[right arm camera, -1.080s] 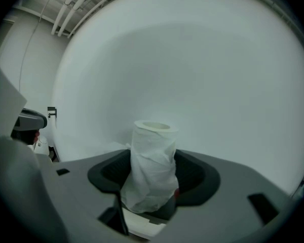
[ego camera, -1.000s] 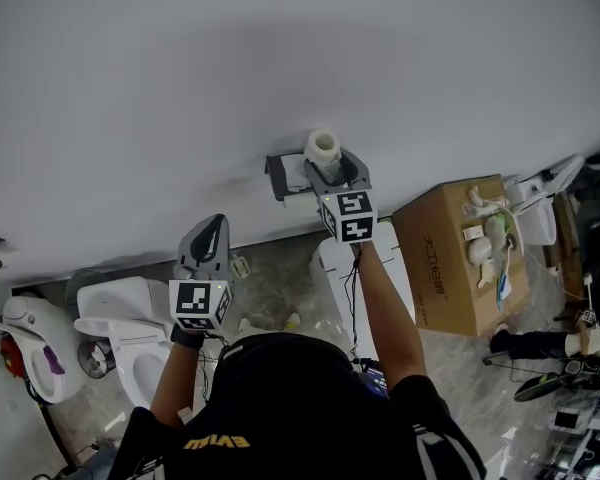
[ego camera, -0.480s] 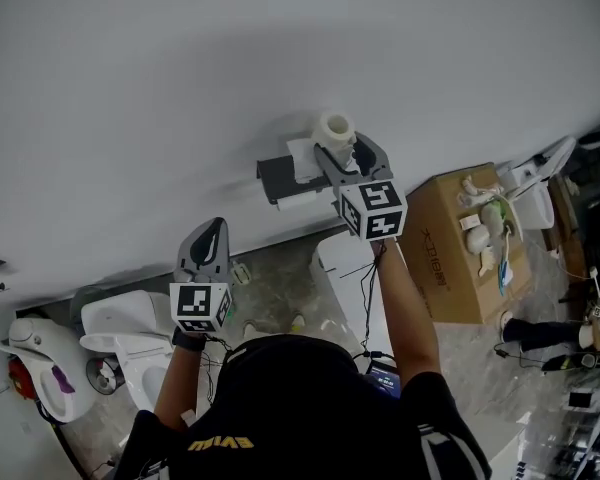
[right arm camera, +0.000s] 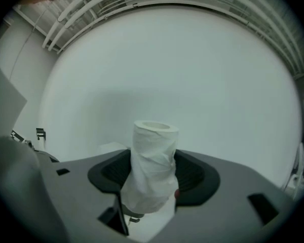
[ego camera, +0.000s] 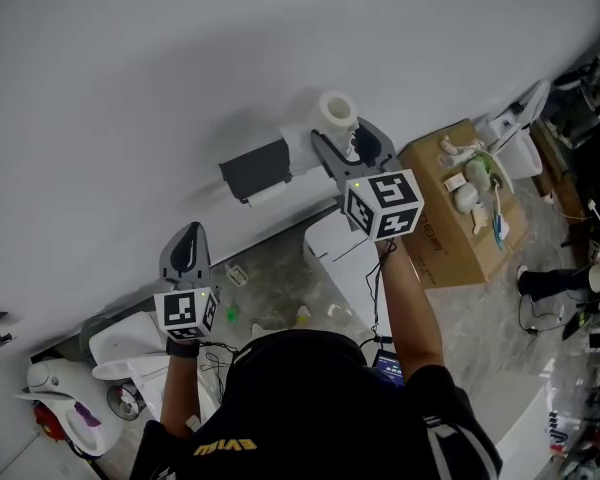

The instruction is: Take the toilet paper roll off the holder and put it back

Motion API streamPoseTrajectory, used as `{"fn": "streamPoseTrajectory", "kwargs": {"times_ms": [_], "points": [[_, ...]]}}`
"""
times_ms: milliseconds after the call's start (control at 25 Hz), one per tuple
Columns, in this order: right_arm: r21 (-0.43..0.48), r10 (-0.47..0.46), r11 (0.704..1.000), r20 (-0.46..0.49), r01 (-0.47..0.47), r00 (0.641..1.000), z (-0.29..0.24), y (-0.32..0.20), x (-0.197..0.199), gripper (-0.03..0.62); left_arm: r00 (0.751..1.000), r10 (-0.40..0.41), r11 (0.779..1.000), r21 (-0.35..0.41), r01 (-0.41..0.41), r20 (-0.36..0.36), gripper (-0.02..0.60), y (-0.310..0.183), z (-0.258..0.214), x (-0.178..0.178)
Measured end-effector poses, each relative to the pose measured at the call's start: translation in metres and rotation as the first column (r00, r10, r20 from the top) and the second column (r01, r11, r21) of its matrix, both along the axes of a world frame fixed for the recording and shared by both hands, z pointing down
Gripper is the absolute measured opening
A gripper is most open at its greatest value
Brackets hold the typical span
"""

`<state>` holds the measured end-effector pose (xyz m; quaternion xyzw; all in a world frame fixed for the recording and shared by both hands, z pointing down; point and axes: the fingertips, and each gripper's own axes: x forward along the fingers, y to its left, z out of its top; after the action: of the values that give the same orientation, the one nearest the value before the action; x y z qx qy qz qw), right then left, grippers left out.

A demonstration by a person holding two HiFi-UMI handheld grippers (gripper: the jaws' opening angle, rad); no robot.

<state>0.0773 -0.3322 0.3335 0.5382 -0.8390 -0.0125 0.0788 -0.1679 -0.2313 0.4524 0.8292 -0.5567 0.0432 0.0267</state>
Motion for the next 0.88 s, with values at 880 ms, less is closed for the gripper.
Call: {"fn": "streamPoseTrajectory", "kwargs": {"times_ms": [880], "points": [[-0.027,0.196,0.980,0.027,-0.196,0.980,0.015,0.037,0.094,0.261,0.995,0.083,0.997,-0.009,-0.082,0.050,0.012,-0.016,0.009,0.037]]}}
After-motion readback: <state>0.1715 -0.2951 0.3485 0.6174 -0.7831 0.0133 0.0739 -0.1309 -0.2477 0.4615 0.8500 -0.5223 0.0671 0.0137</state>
